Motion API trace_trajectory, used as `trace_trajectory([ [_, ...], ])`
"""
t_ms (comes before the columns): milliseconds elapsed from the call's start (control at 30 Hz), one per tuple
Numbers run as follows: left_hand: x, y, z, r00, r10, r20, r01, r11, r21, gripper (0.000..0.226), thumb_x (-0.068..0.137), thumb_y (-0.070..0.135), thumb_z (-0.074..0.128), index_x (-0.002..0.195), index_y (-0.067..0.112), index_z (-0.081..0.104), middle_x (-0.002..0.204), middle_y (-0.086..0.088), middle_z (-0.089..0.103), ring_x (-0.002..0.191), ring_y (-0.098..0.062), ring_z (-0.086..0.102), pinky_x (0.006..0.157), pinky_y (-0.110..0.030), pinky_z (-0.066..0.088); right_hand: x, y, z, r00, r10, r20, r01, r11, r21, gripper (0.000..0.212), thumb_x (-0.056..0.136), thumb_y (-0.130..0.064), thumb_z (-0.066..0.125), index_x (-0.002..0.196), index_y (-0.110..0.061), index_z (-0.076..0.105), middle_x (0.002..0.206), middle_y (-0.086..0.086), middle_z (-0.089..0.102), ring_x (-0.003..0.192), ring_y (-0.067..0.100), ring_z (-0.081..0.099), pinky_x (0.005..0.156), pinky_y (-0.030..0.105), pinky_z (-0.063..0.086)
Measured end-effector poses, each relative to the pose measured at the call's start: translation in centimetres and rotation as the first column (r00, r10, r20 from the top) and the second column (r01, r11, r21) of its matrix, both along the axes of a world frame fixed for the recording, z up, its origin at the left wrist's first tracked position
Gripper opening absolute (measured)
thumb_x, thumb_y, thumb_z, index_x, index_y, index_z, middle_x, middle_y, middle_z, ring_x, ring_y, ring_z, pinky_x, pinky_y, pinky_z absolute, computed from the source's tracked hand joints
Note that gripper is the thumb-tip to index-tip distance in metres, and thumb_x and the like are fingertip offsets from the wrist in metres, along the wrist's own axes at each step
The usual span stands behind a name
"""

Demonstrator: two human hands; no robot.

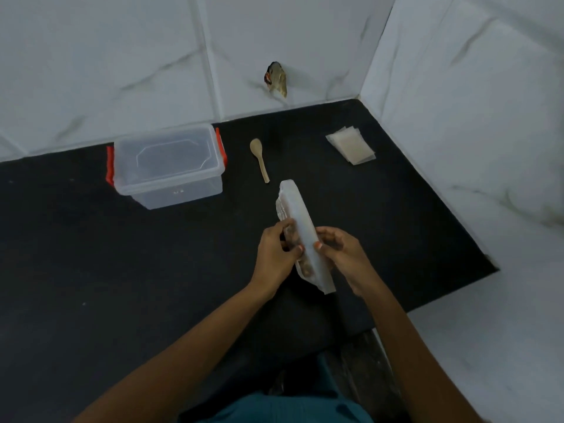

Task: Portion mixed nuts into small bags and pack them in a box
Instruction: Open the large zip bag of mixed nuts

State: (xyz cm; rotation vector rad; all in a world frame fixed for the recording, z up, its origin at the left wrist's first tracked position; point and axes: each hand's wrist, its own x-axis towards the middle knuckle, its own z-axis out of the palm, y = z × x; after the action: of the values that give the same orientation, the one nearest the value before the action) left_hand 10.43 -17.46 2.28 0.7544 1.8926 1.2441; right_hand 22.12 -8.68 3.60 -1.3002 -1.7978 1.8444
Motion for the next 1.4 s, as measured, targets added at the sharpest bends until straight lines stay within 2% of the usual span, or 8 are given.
trace_trajectory([
  [467,1.7,-3.3,-3.7,0.998,0.04,-0.042,-0.042,0.998,-0.046,0.056,0.081,0.002,0.065,0.131,0.019,0.046,0.129,-0.007,0.042,0.113,-0.017,0.051,0.095,-0.025,0.046,0.5,-3.9,-4.1,0.997,-0.033,0.075,0.028,0.997,0.078,0.022,0.09,-0.006,0.053,0.108,-0.017,0.057,0.104,-0.004,0.059,0.101,0.012,0.057,0.078,0.016,0.047],
  [733,0.8,-3.3,-3.5,1.0,-0.021,0.001,0.021,0.993,-0.119,0.054,0.08,0.006,0.065,0.129,0.022,0.047,0.127,-0.004,0.039,0.113,-0.018,0.049,0.098,-0.036,0.047,-0.4,-3.9,-4.2,0.973,-0.032,0.227,-0.064,0.913,0.404,0.027,0.087,-0.008,0.058,0.113,-0.004,0.062,0.117,0.006,0.053,0.1,0.01,0.052,0.077,0.008,0.039],
  [867,0.0,-2.8,-3.2,0.998,0.046,-0.048,-0.052,0.991,-0.12,0.033,0.08,0.013,0.063,0.111,0.021,0.057,0.12,-0.011,0.053,0.107,-0.019,0.055,0.093,-0.037,0.05,-0.4,-4.5,-3.8,0.973,-0.09,0.214,-0.021,0.884,0.466,0.017,0.085,-0.004,0.059,0.1,-0.003,0.066,0.104,0.007,0.058,0.086,0.009,0.054,0.064,0.0,0.039],
  [967,0.1,-2.2,-1.7,0.985,0.169,0.035,-0.165,0.982,-0.088,0.014,0.086,0.024,0.062,0.095,0.016,0.056,0.103,-0.01,0.061,0.095,-0.019,0.061,0.085,-0.036,0.053,-0.5,-4.9,-3.3,0.978,-0.107,0.181,0.01,0.882,0.471,0.011,0.084,-0.003,0.059,0.092,-0.004,0.066,0.09,0.005,0.061,0.075,0.008,0.056,0.06,0.0,0.04],
  [1067,0.3,-1.7,-0.4,0.966,0.214,0.143,-0.205,0.976,-0.073,0.022,0.085,0.034,0.064,0.089,0.013,0.057,0.095,-0.009,0.064,0.089,-0.019,0.064,0.083,-0.035,0.054,-1.1,-5.9,-2.8,0.987,-0.095,0.13,0.011,0.844,0.536,0.004,0.082,-0.005,0.066,0.086,-0.005,0.065,0.083,0.002,0.06,0.067,0.004,0.056,0.058,0.002,0.041],
  [1200,-0.5,-1.3,0.4,0.951,0.241,0.194,-0.221,0.968,-0.119,0.008,0.087,0.016,0.061,0.081,0.011,0.06,0.09,-0.011,0.064,0.085,-0.021,0.065,0.082,-0.038,0.056,-1.8,-7.0,-2.0,0.994,-0.016,0.105,-0.048,0.814,0.578,0.012,0.084,-0.007,0.064,0.094,-0.001,0.066,0.094,0.002,0.056,0.075,0.005,0.054,0.064,-0.001,0.039],
  [1300,-1.0,-1.5,0.7,0.913,0.26,0.315,-0.219,0.962,-0.162,0.007,0.09,0.009,0.057,0.083,0.008,0.06,0.089,-0.01,0.062,0.077,-0.016,0.063,0.073,-0.03,0.057,-1.7,-7.1,-1.3,0.997,-0.052,0.057,0.02,0.894,0.448,0.02,0.084,-0.013,0.064,0.103,-0.007,0.064,0.101,-0.001,0.055,0.08,0.001,0.054,0.066,0.0,0.041],
  [1400,-1.1,-1.9,0.8,0.807,0.298,0.51,-0.239,0.954,-0.178,0.004,0.09,0.008,0.057,0.091,0.005,0.06,0.097,-0.011,0.061,0.083,-0.017,0.064,0.069,-0.026,0.055,-1.7,-6.7,-1.1,0.987,-0.139,0.082,0.113,0.959,0.261,0.027,0.083,-0.019,0.066,0.11,-0.015,0.059,0.105,-0.003,0.056,0.082,0.0,0.053,0.062,0.008,0.042],
])
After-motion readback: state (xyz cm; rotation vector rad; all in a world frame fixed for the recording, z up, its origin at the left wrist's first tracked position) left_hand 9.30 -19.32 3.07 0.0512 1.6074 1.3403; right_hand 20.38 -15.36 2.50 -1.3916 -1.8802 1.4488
